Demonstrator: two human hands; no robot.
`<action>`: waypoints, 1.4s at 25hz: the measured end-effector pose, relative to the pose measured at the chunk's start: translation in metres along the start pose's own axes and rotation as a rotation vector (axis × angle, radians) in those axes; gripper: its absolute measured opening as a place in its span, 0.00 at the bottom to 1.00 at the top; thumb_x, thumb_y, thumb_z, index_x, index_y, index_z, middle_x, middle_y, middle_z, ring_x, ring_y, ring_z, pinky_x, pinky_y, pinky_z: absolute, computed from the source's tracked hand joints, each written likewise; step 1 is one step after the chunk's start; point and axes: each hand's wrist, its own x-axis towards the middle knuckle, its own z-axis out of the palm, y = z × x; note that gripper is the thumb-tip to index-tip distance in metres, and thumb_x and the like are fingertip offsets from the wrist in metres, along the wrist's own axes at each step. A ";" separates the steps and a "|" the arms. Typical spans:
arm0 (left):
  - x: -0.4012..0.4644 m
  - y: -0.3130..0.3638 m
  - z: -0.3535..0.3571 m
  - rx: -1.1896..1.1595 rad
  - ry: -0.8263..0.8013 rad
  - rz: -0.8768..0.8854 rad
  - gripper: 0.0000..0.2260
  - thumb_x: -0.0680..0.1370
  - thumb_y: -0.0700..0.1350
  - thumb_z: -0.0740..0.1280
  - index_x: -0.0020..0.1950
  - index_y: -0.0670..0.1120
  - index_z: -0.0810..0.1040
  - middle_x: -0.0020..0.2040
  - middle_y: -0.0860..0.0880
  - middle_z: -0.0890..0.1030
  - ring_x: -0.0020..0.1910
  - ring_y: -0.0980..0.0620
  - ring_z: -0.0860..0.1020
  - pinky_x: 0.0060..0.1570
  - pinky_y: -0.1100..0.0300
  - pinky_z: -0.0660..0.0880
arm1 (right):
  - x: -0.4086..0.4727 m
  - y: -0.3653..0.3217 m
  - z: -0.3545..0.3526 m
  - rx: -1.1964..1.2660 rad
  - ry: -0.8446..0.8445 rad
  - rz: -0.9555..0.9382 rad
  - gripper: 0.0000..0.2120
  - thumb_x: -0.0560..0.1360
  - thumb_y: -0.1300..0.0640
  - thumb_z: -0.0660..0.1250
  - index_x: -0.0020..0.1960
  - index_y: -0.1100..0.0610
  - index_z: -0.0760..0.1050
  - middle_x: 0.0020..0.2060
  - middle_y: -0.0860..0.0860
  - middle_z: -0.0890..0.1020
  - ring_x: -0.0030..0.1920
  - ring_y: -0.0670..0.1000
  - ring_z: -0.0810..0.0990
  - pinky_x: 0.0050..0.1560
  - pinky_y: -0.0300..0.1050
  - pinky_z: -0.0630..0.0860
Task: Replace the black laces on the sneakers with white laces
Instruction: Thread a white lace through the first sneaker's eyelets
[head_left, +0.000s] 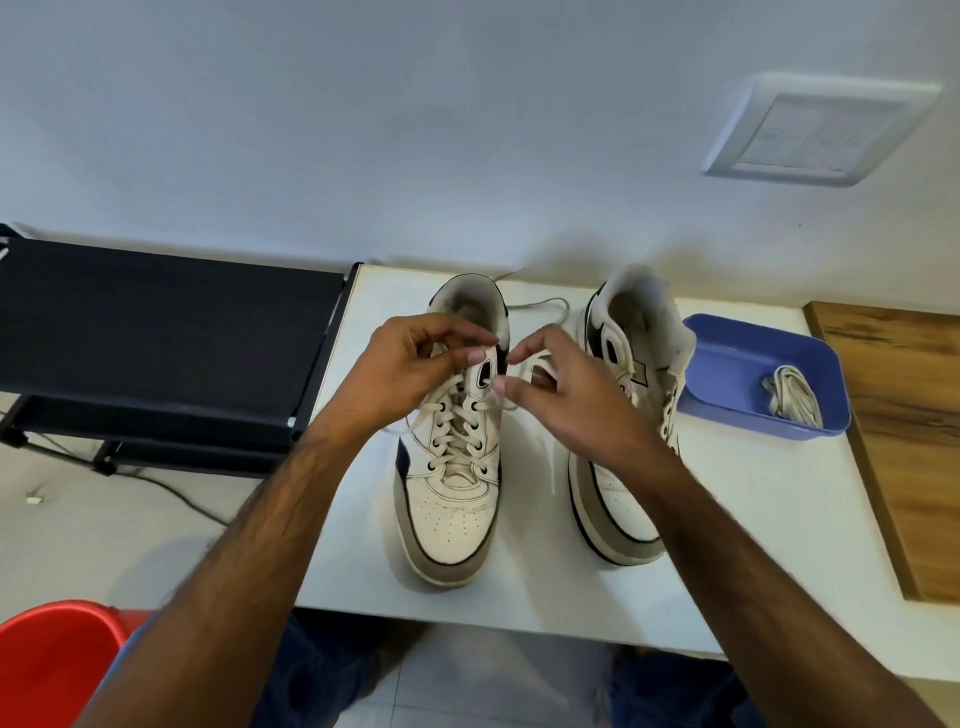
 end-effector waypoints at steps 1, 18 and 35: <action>0.001 0.001 0.000 -0.010 -0.002 -0.001 0.09 0.77 0.44 0.74 0.55 0.54 0.85 0.50 0.53 0.86 0.53 0.54 0.83 0.57 0.55 0.78 | 0.000 0.004 0.005 -0.104 -0.005 -0.036 0.10 0.77 0.45 0.72 0.50 0.49 0.75 0.36 0.43 0.80 0.37 0.41 0.79 0.49 0.45 0.79; 0.001 0.004 0.002 -0.004 0.014 -0.004 0.07 0.76 0.45 0.75 0.53 0.53 0.86 0.48 0.56 0.86 0.50 0.58 0.82 0.52 0.64 0.75 | 0.000 -0.006 0.000 -0.275 0.052 0.044 0.23 0.74 0.38 0.72 0.51 0.54 0.68 0.34 0.43 0.73 0.34 0.43 0.72 0.36 0.45 0.69; 0.000 0.006 0.000 0.042 0.019 -0.038 0.07 0.75 0.47 0.75 0.53 0.54 0.86 0.44 0.56 0.85 0.42 0.63 0.78 0.45 0.70 0.70 | 0.010 0.009 -0.017 0.996 0.071 -0.126 0.09 0.71 0.57 0.67 0.32 0.52 0.73 0.35 0.49 0.71 0.36 0.47 0.67 0.37 0.42 0.63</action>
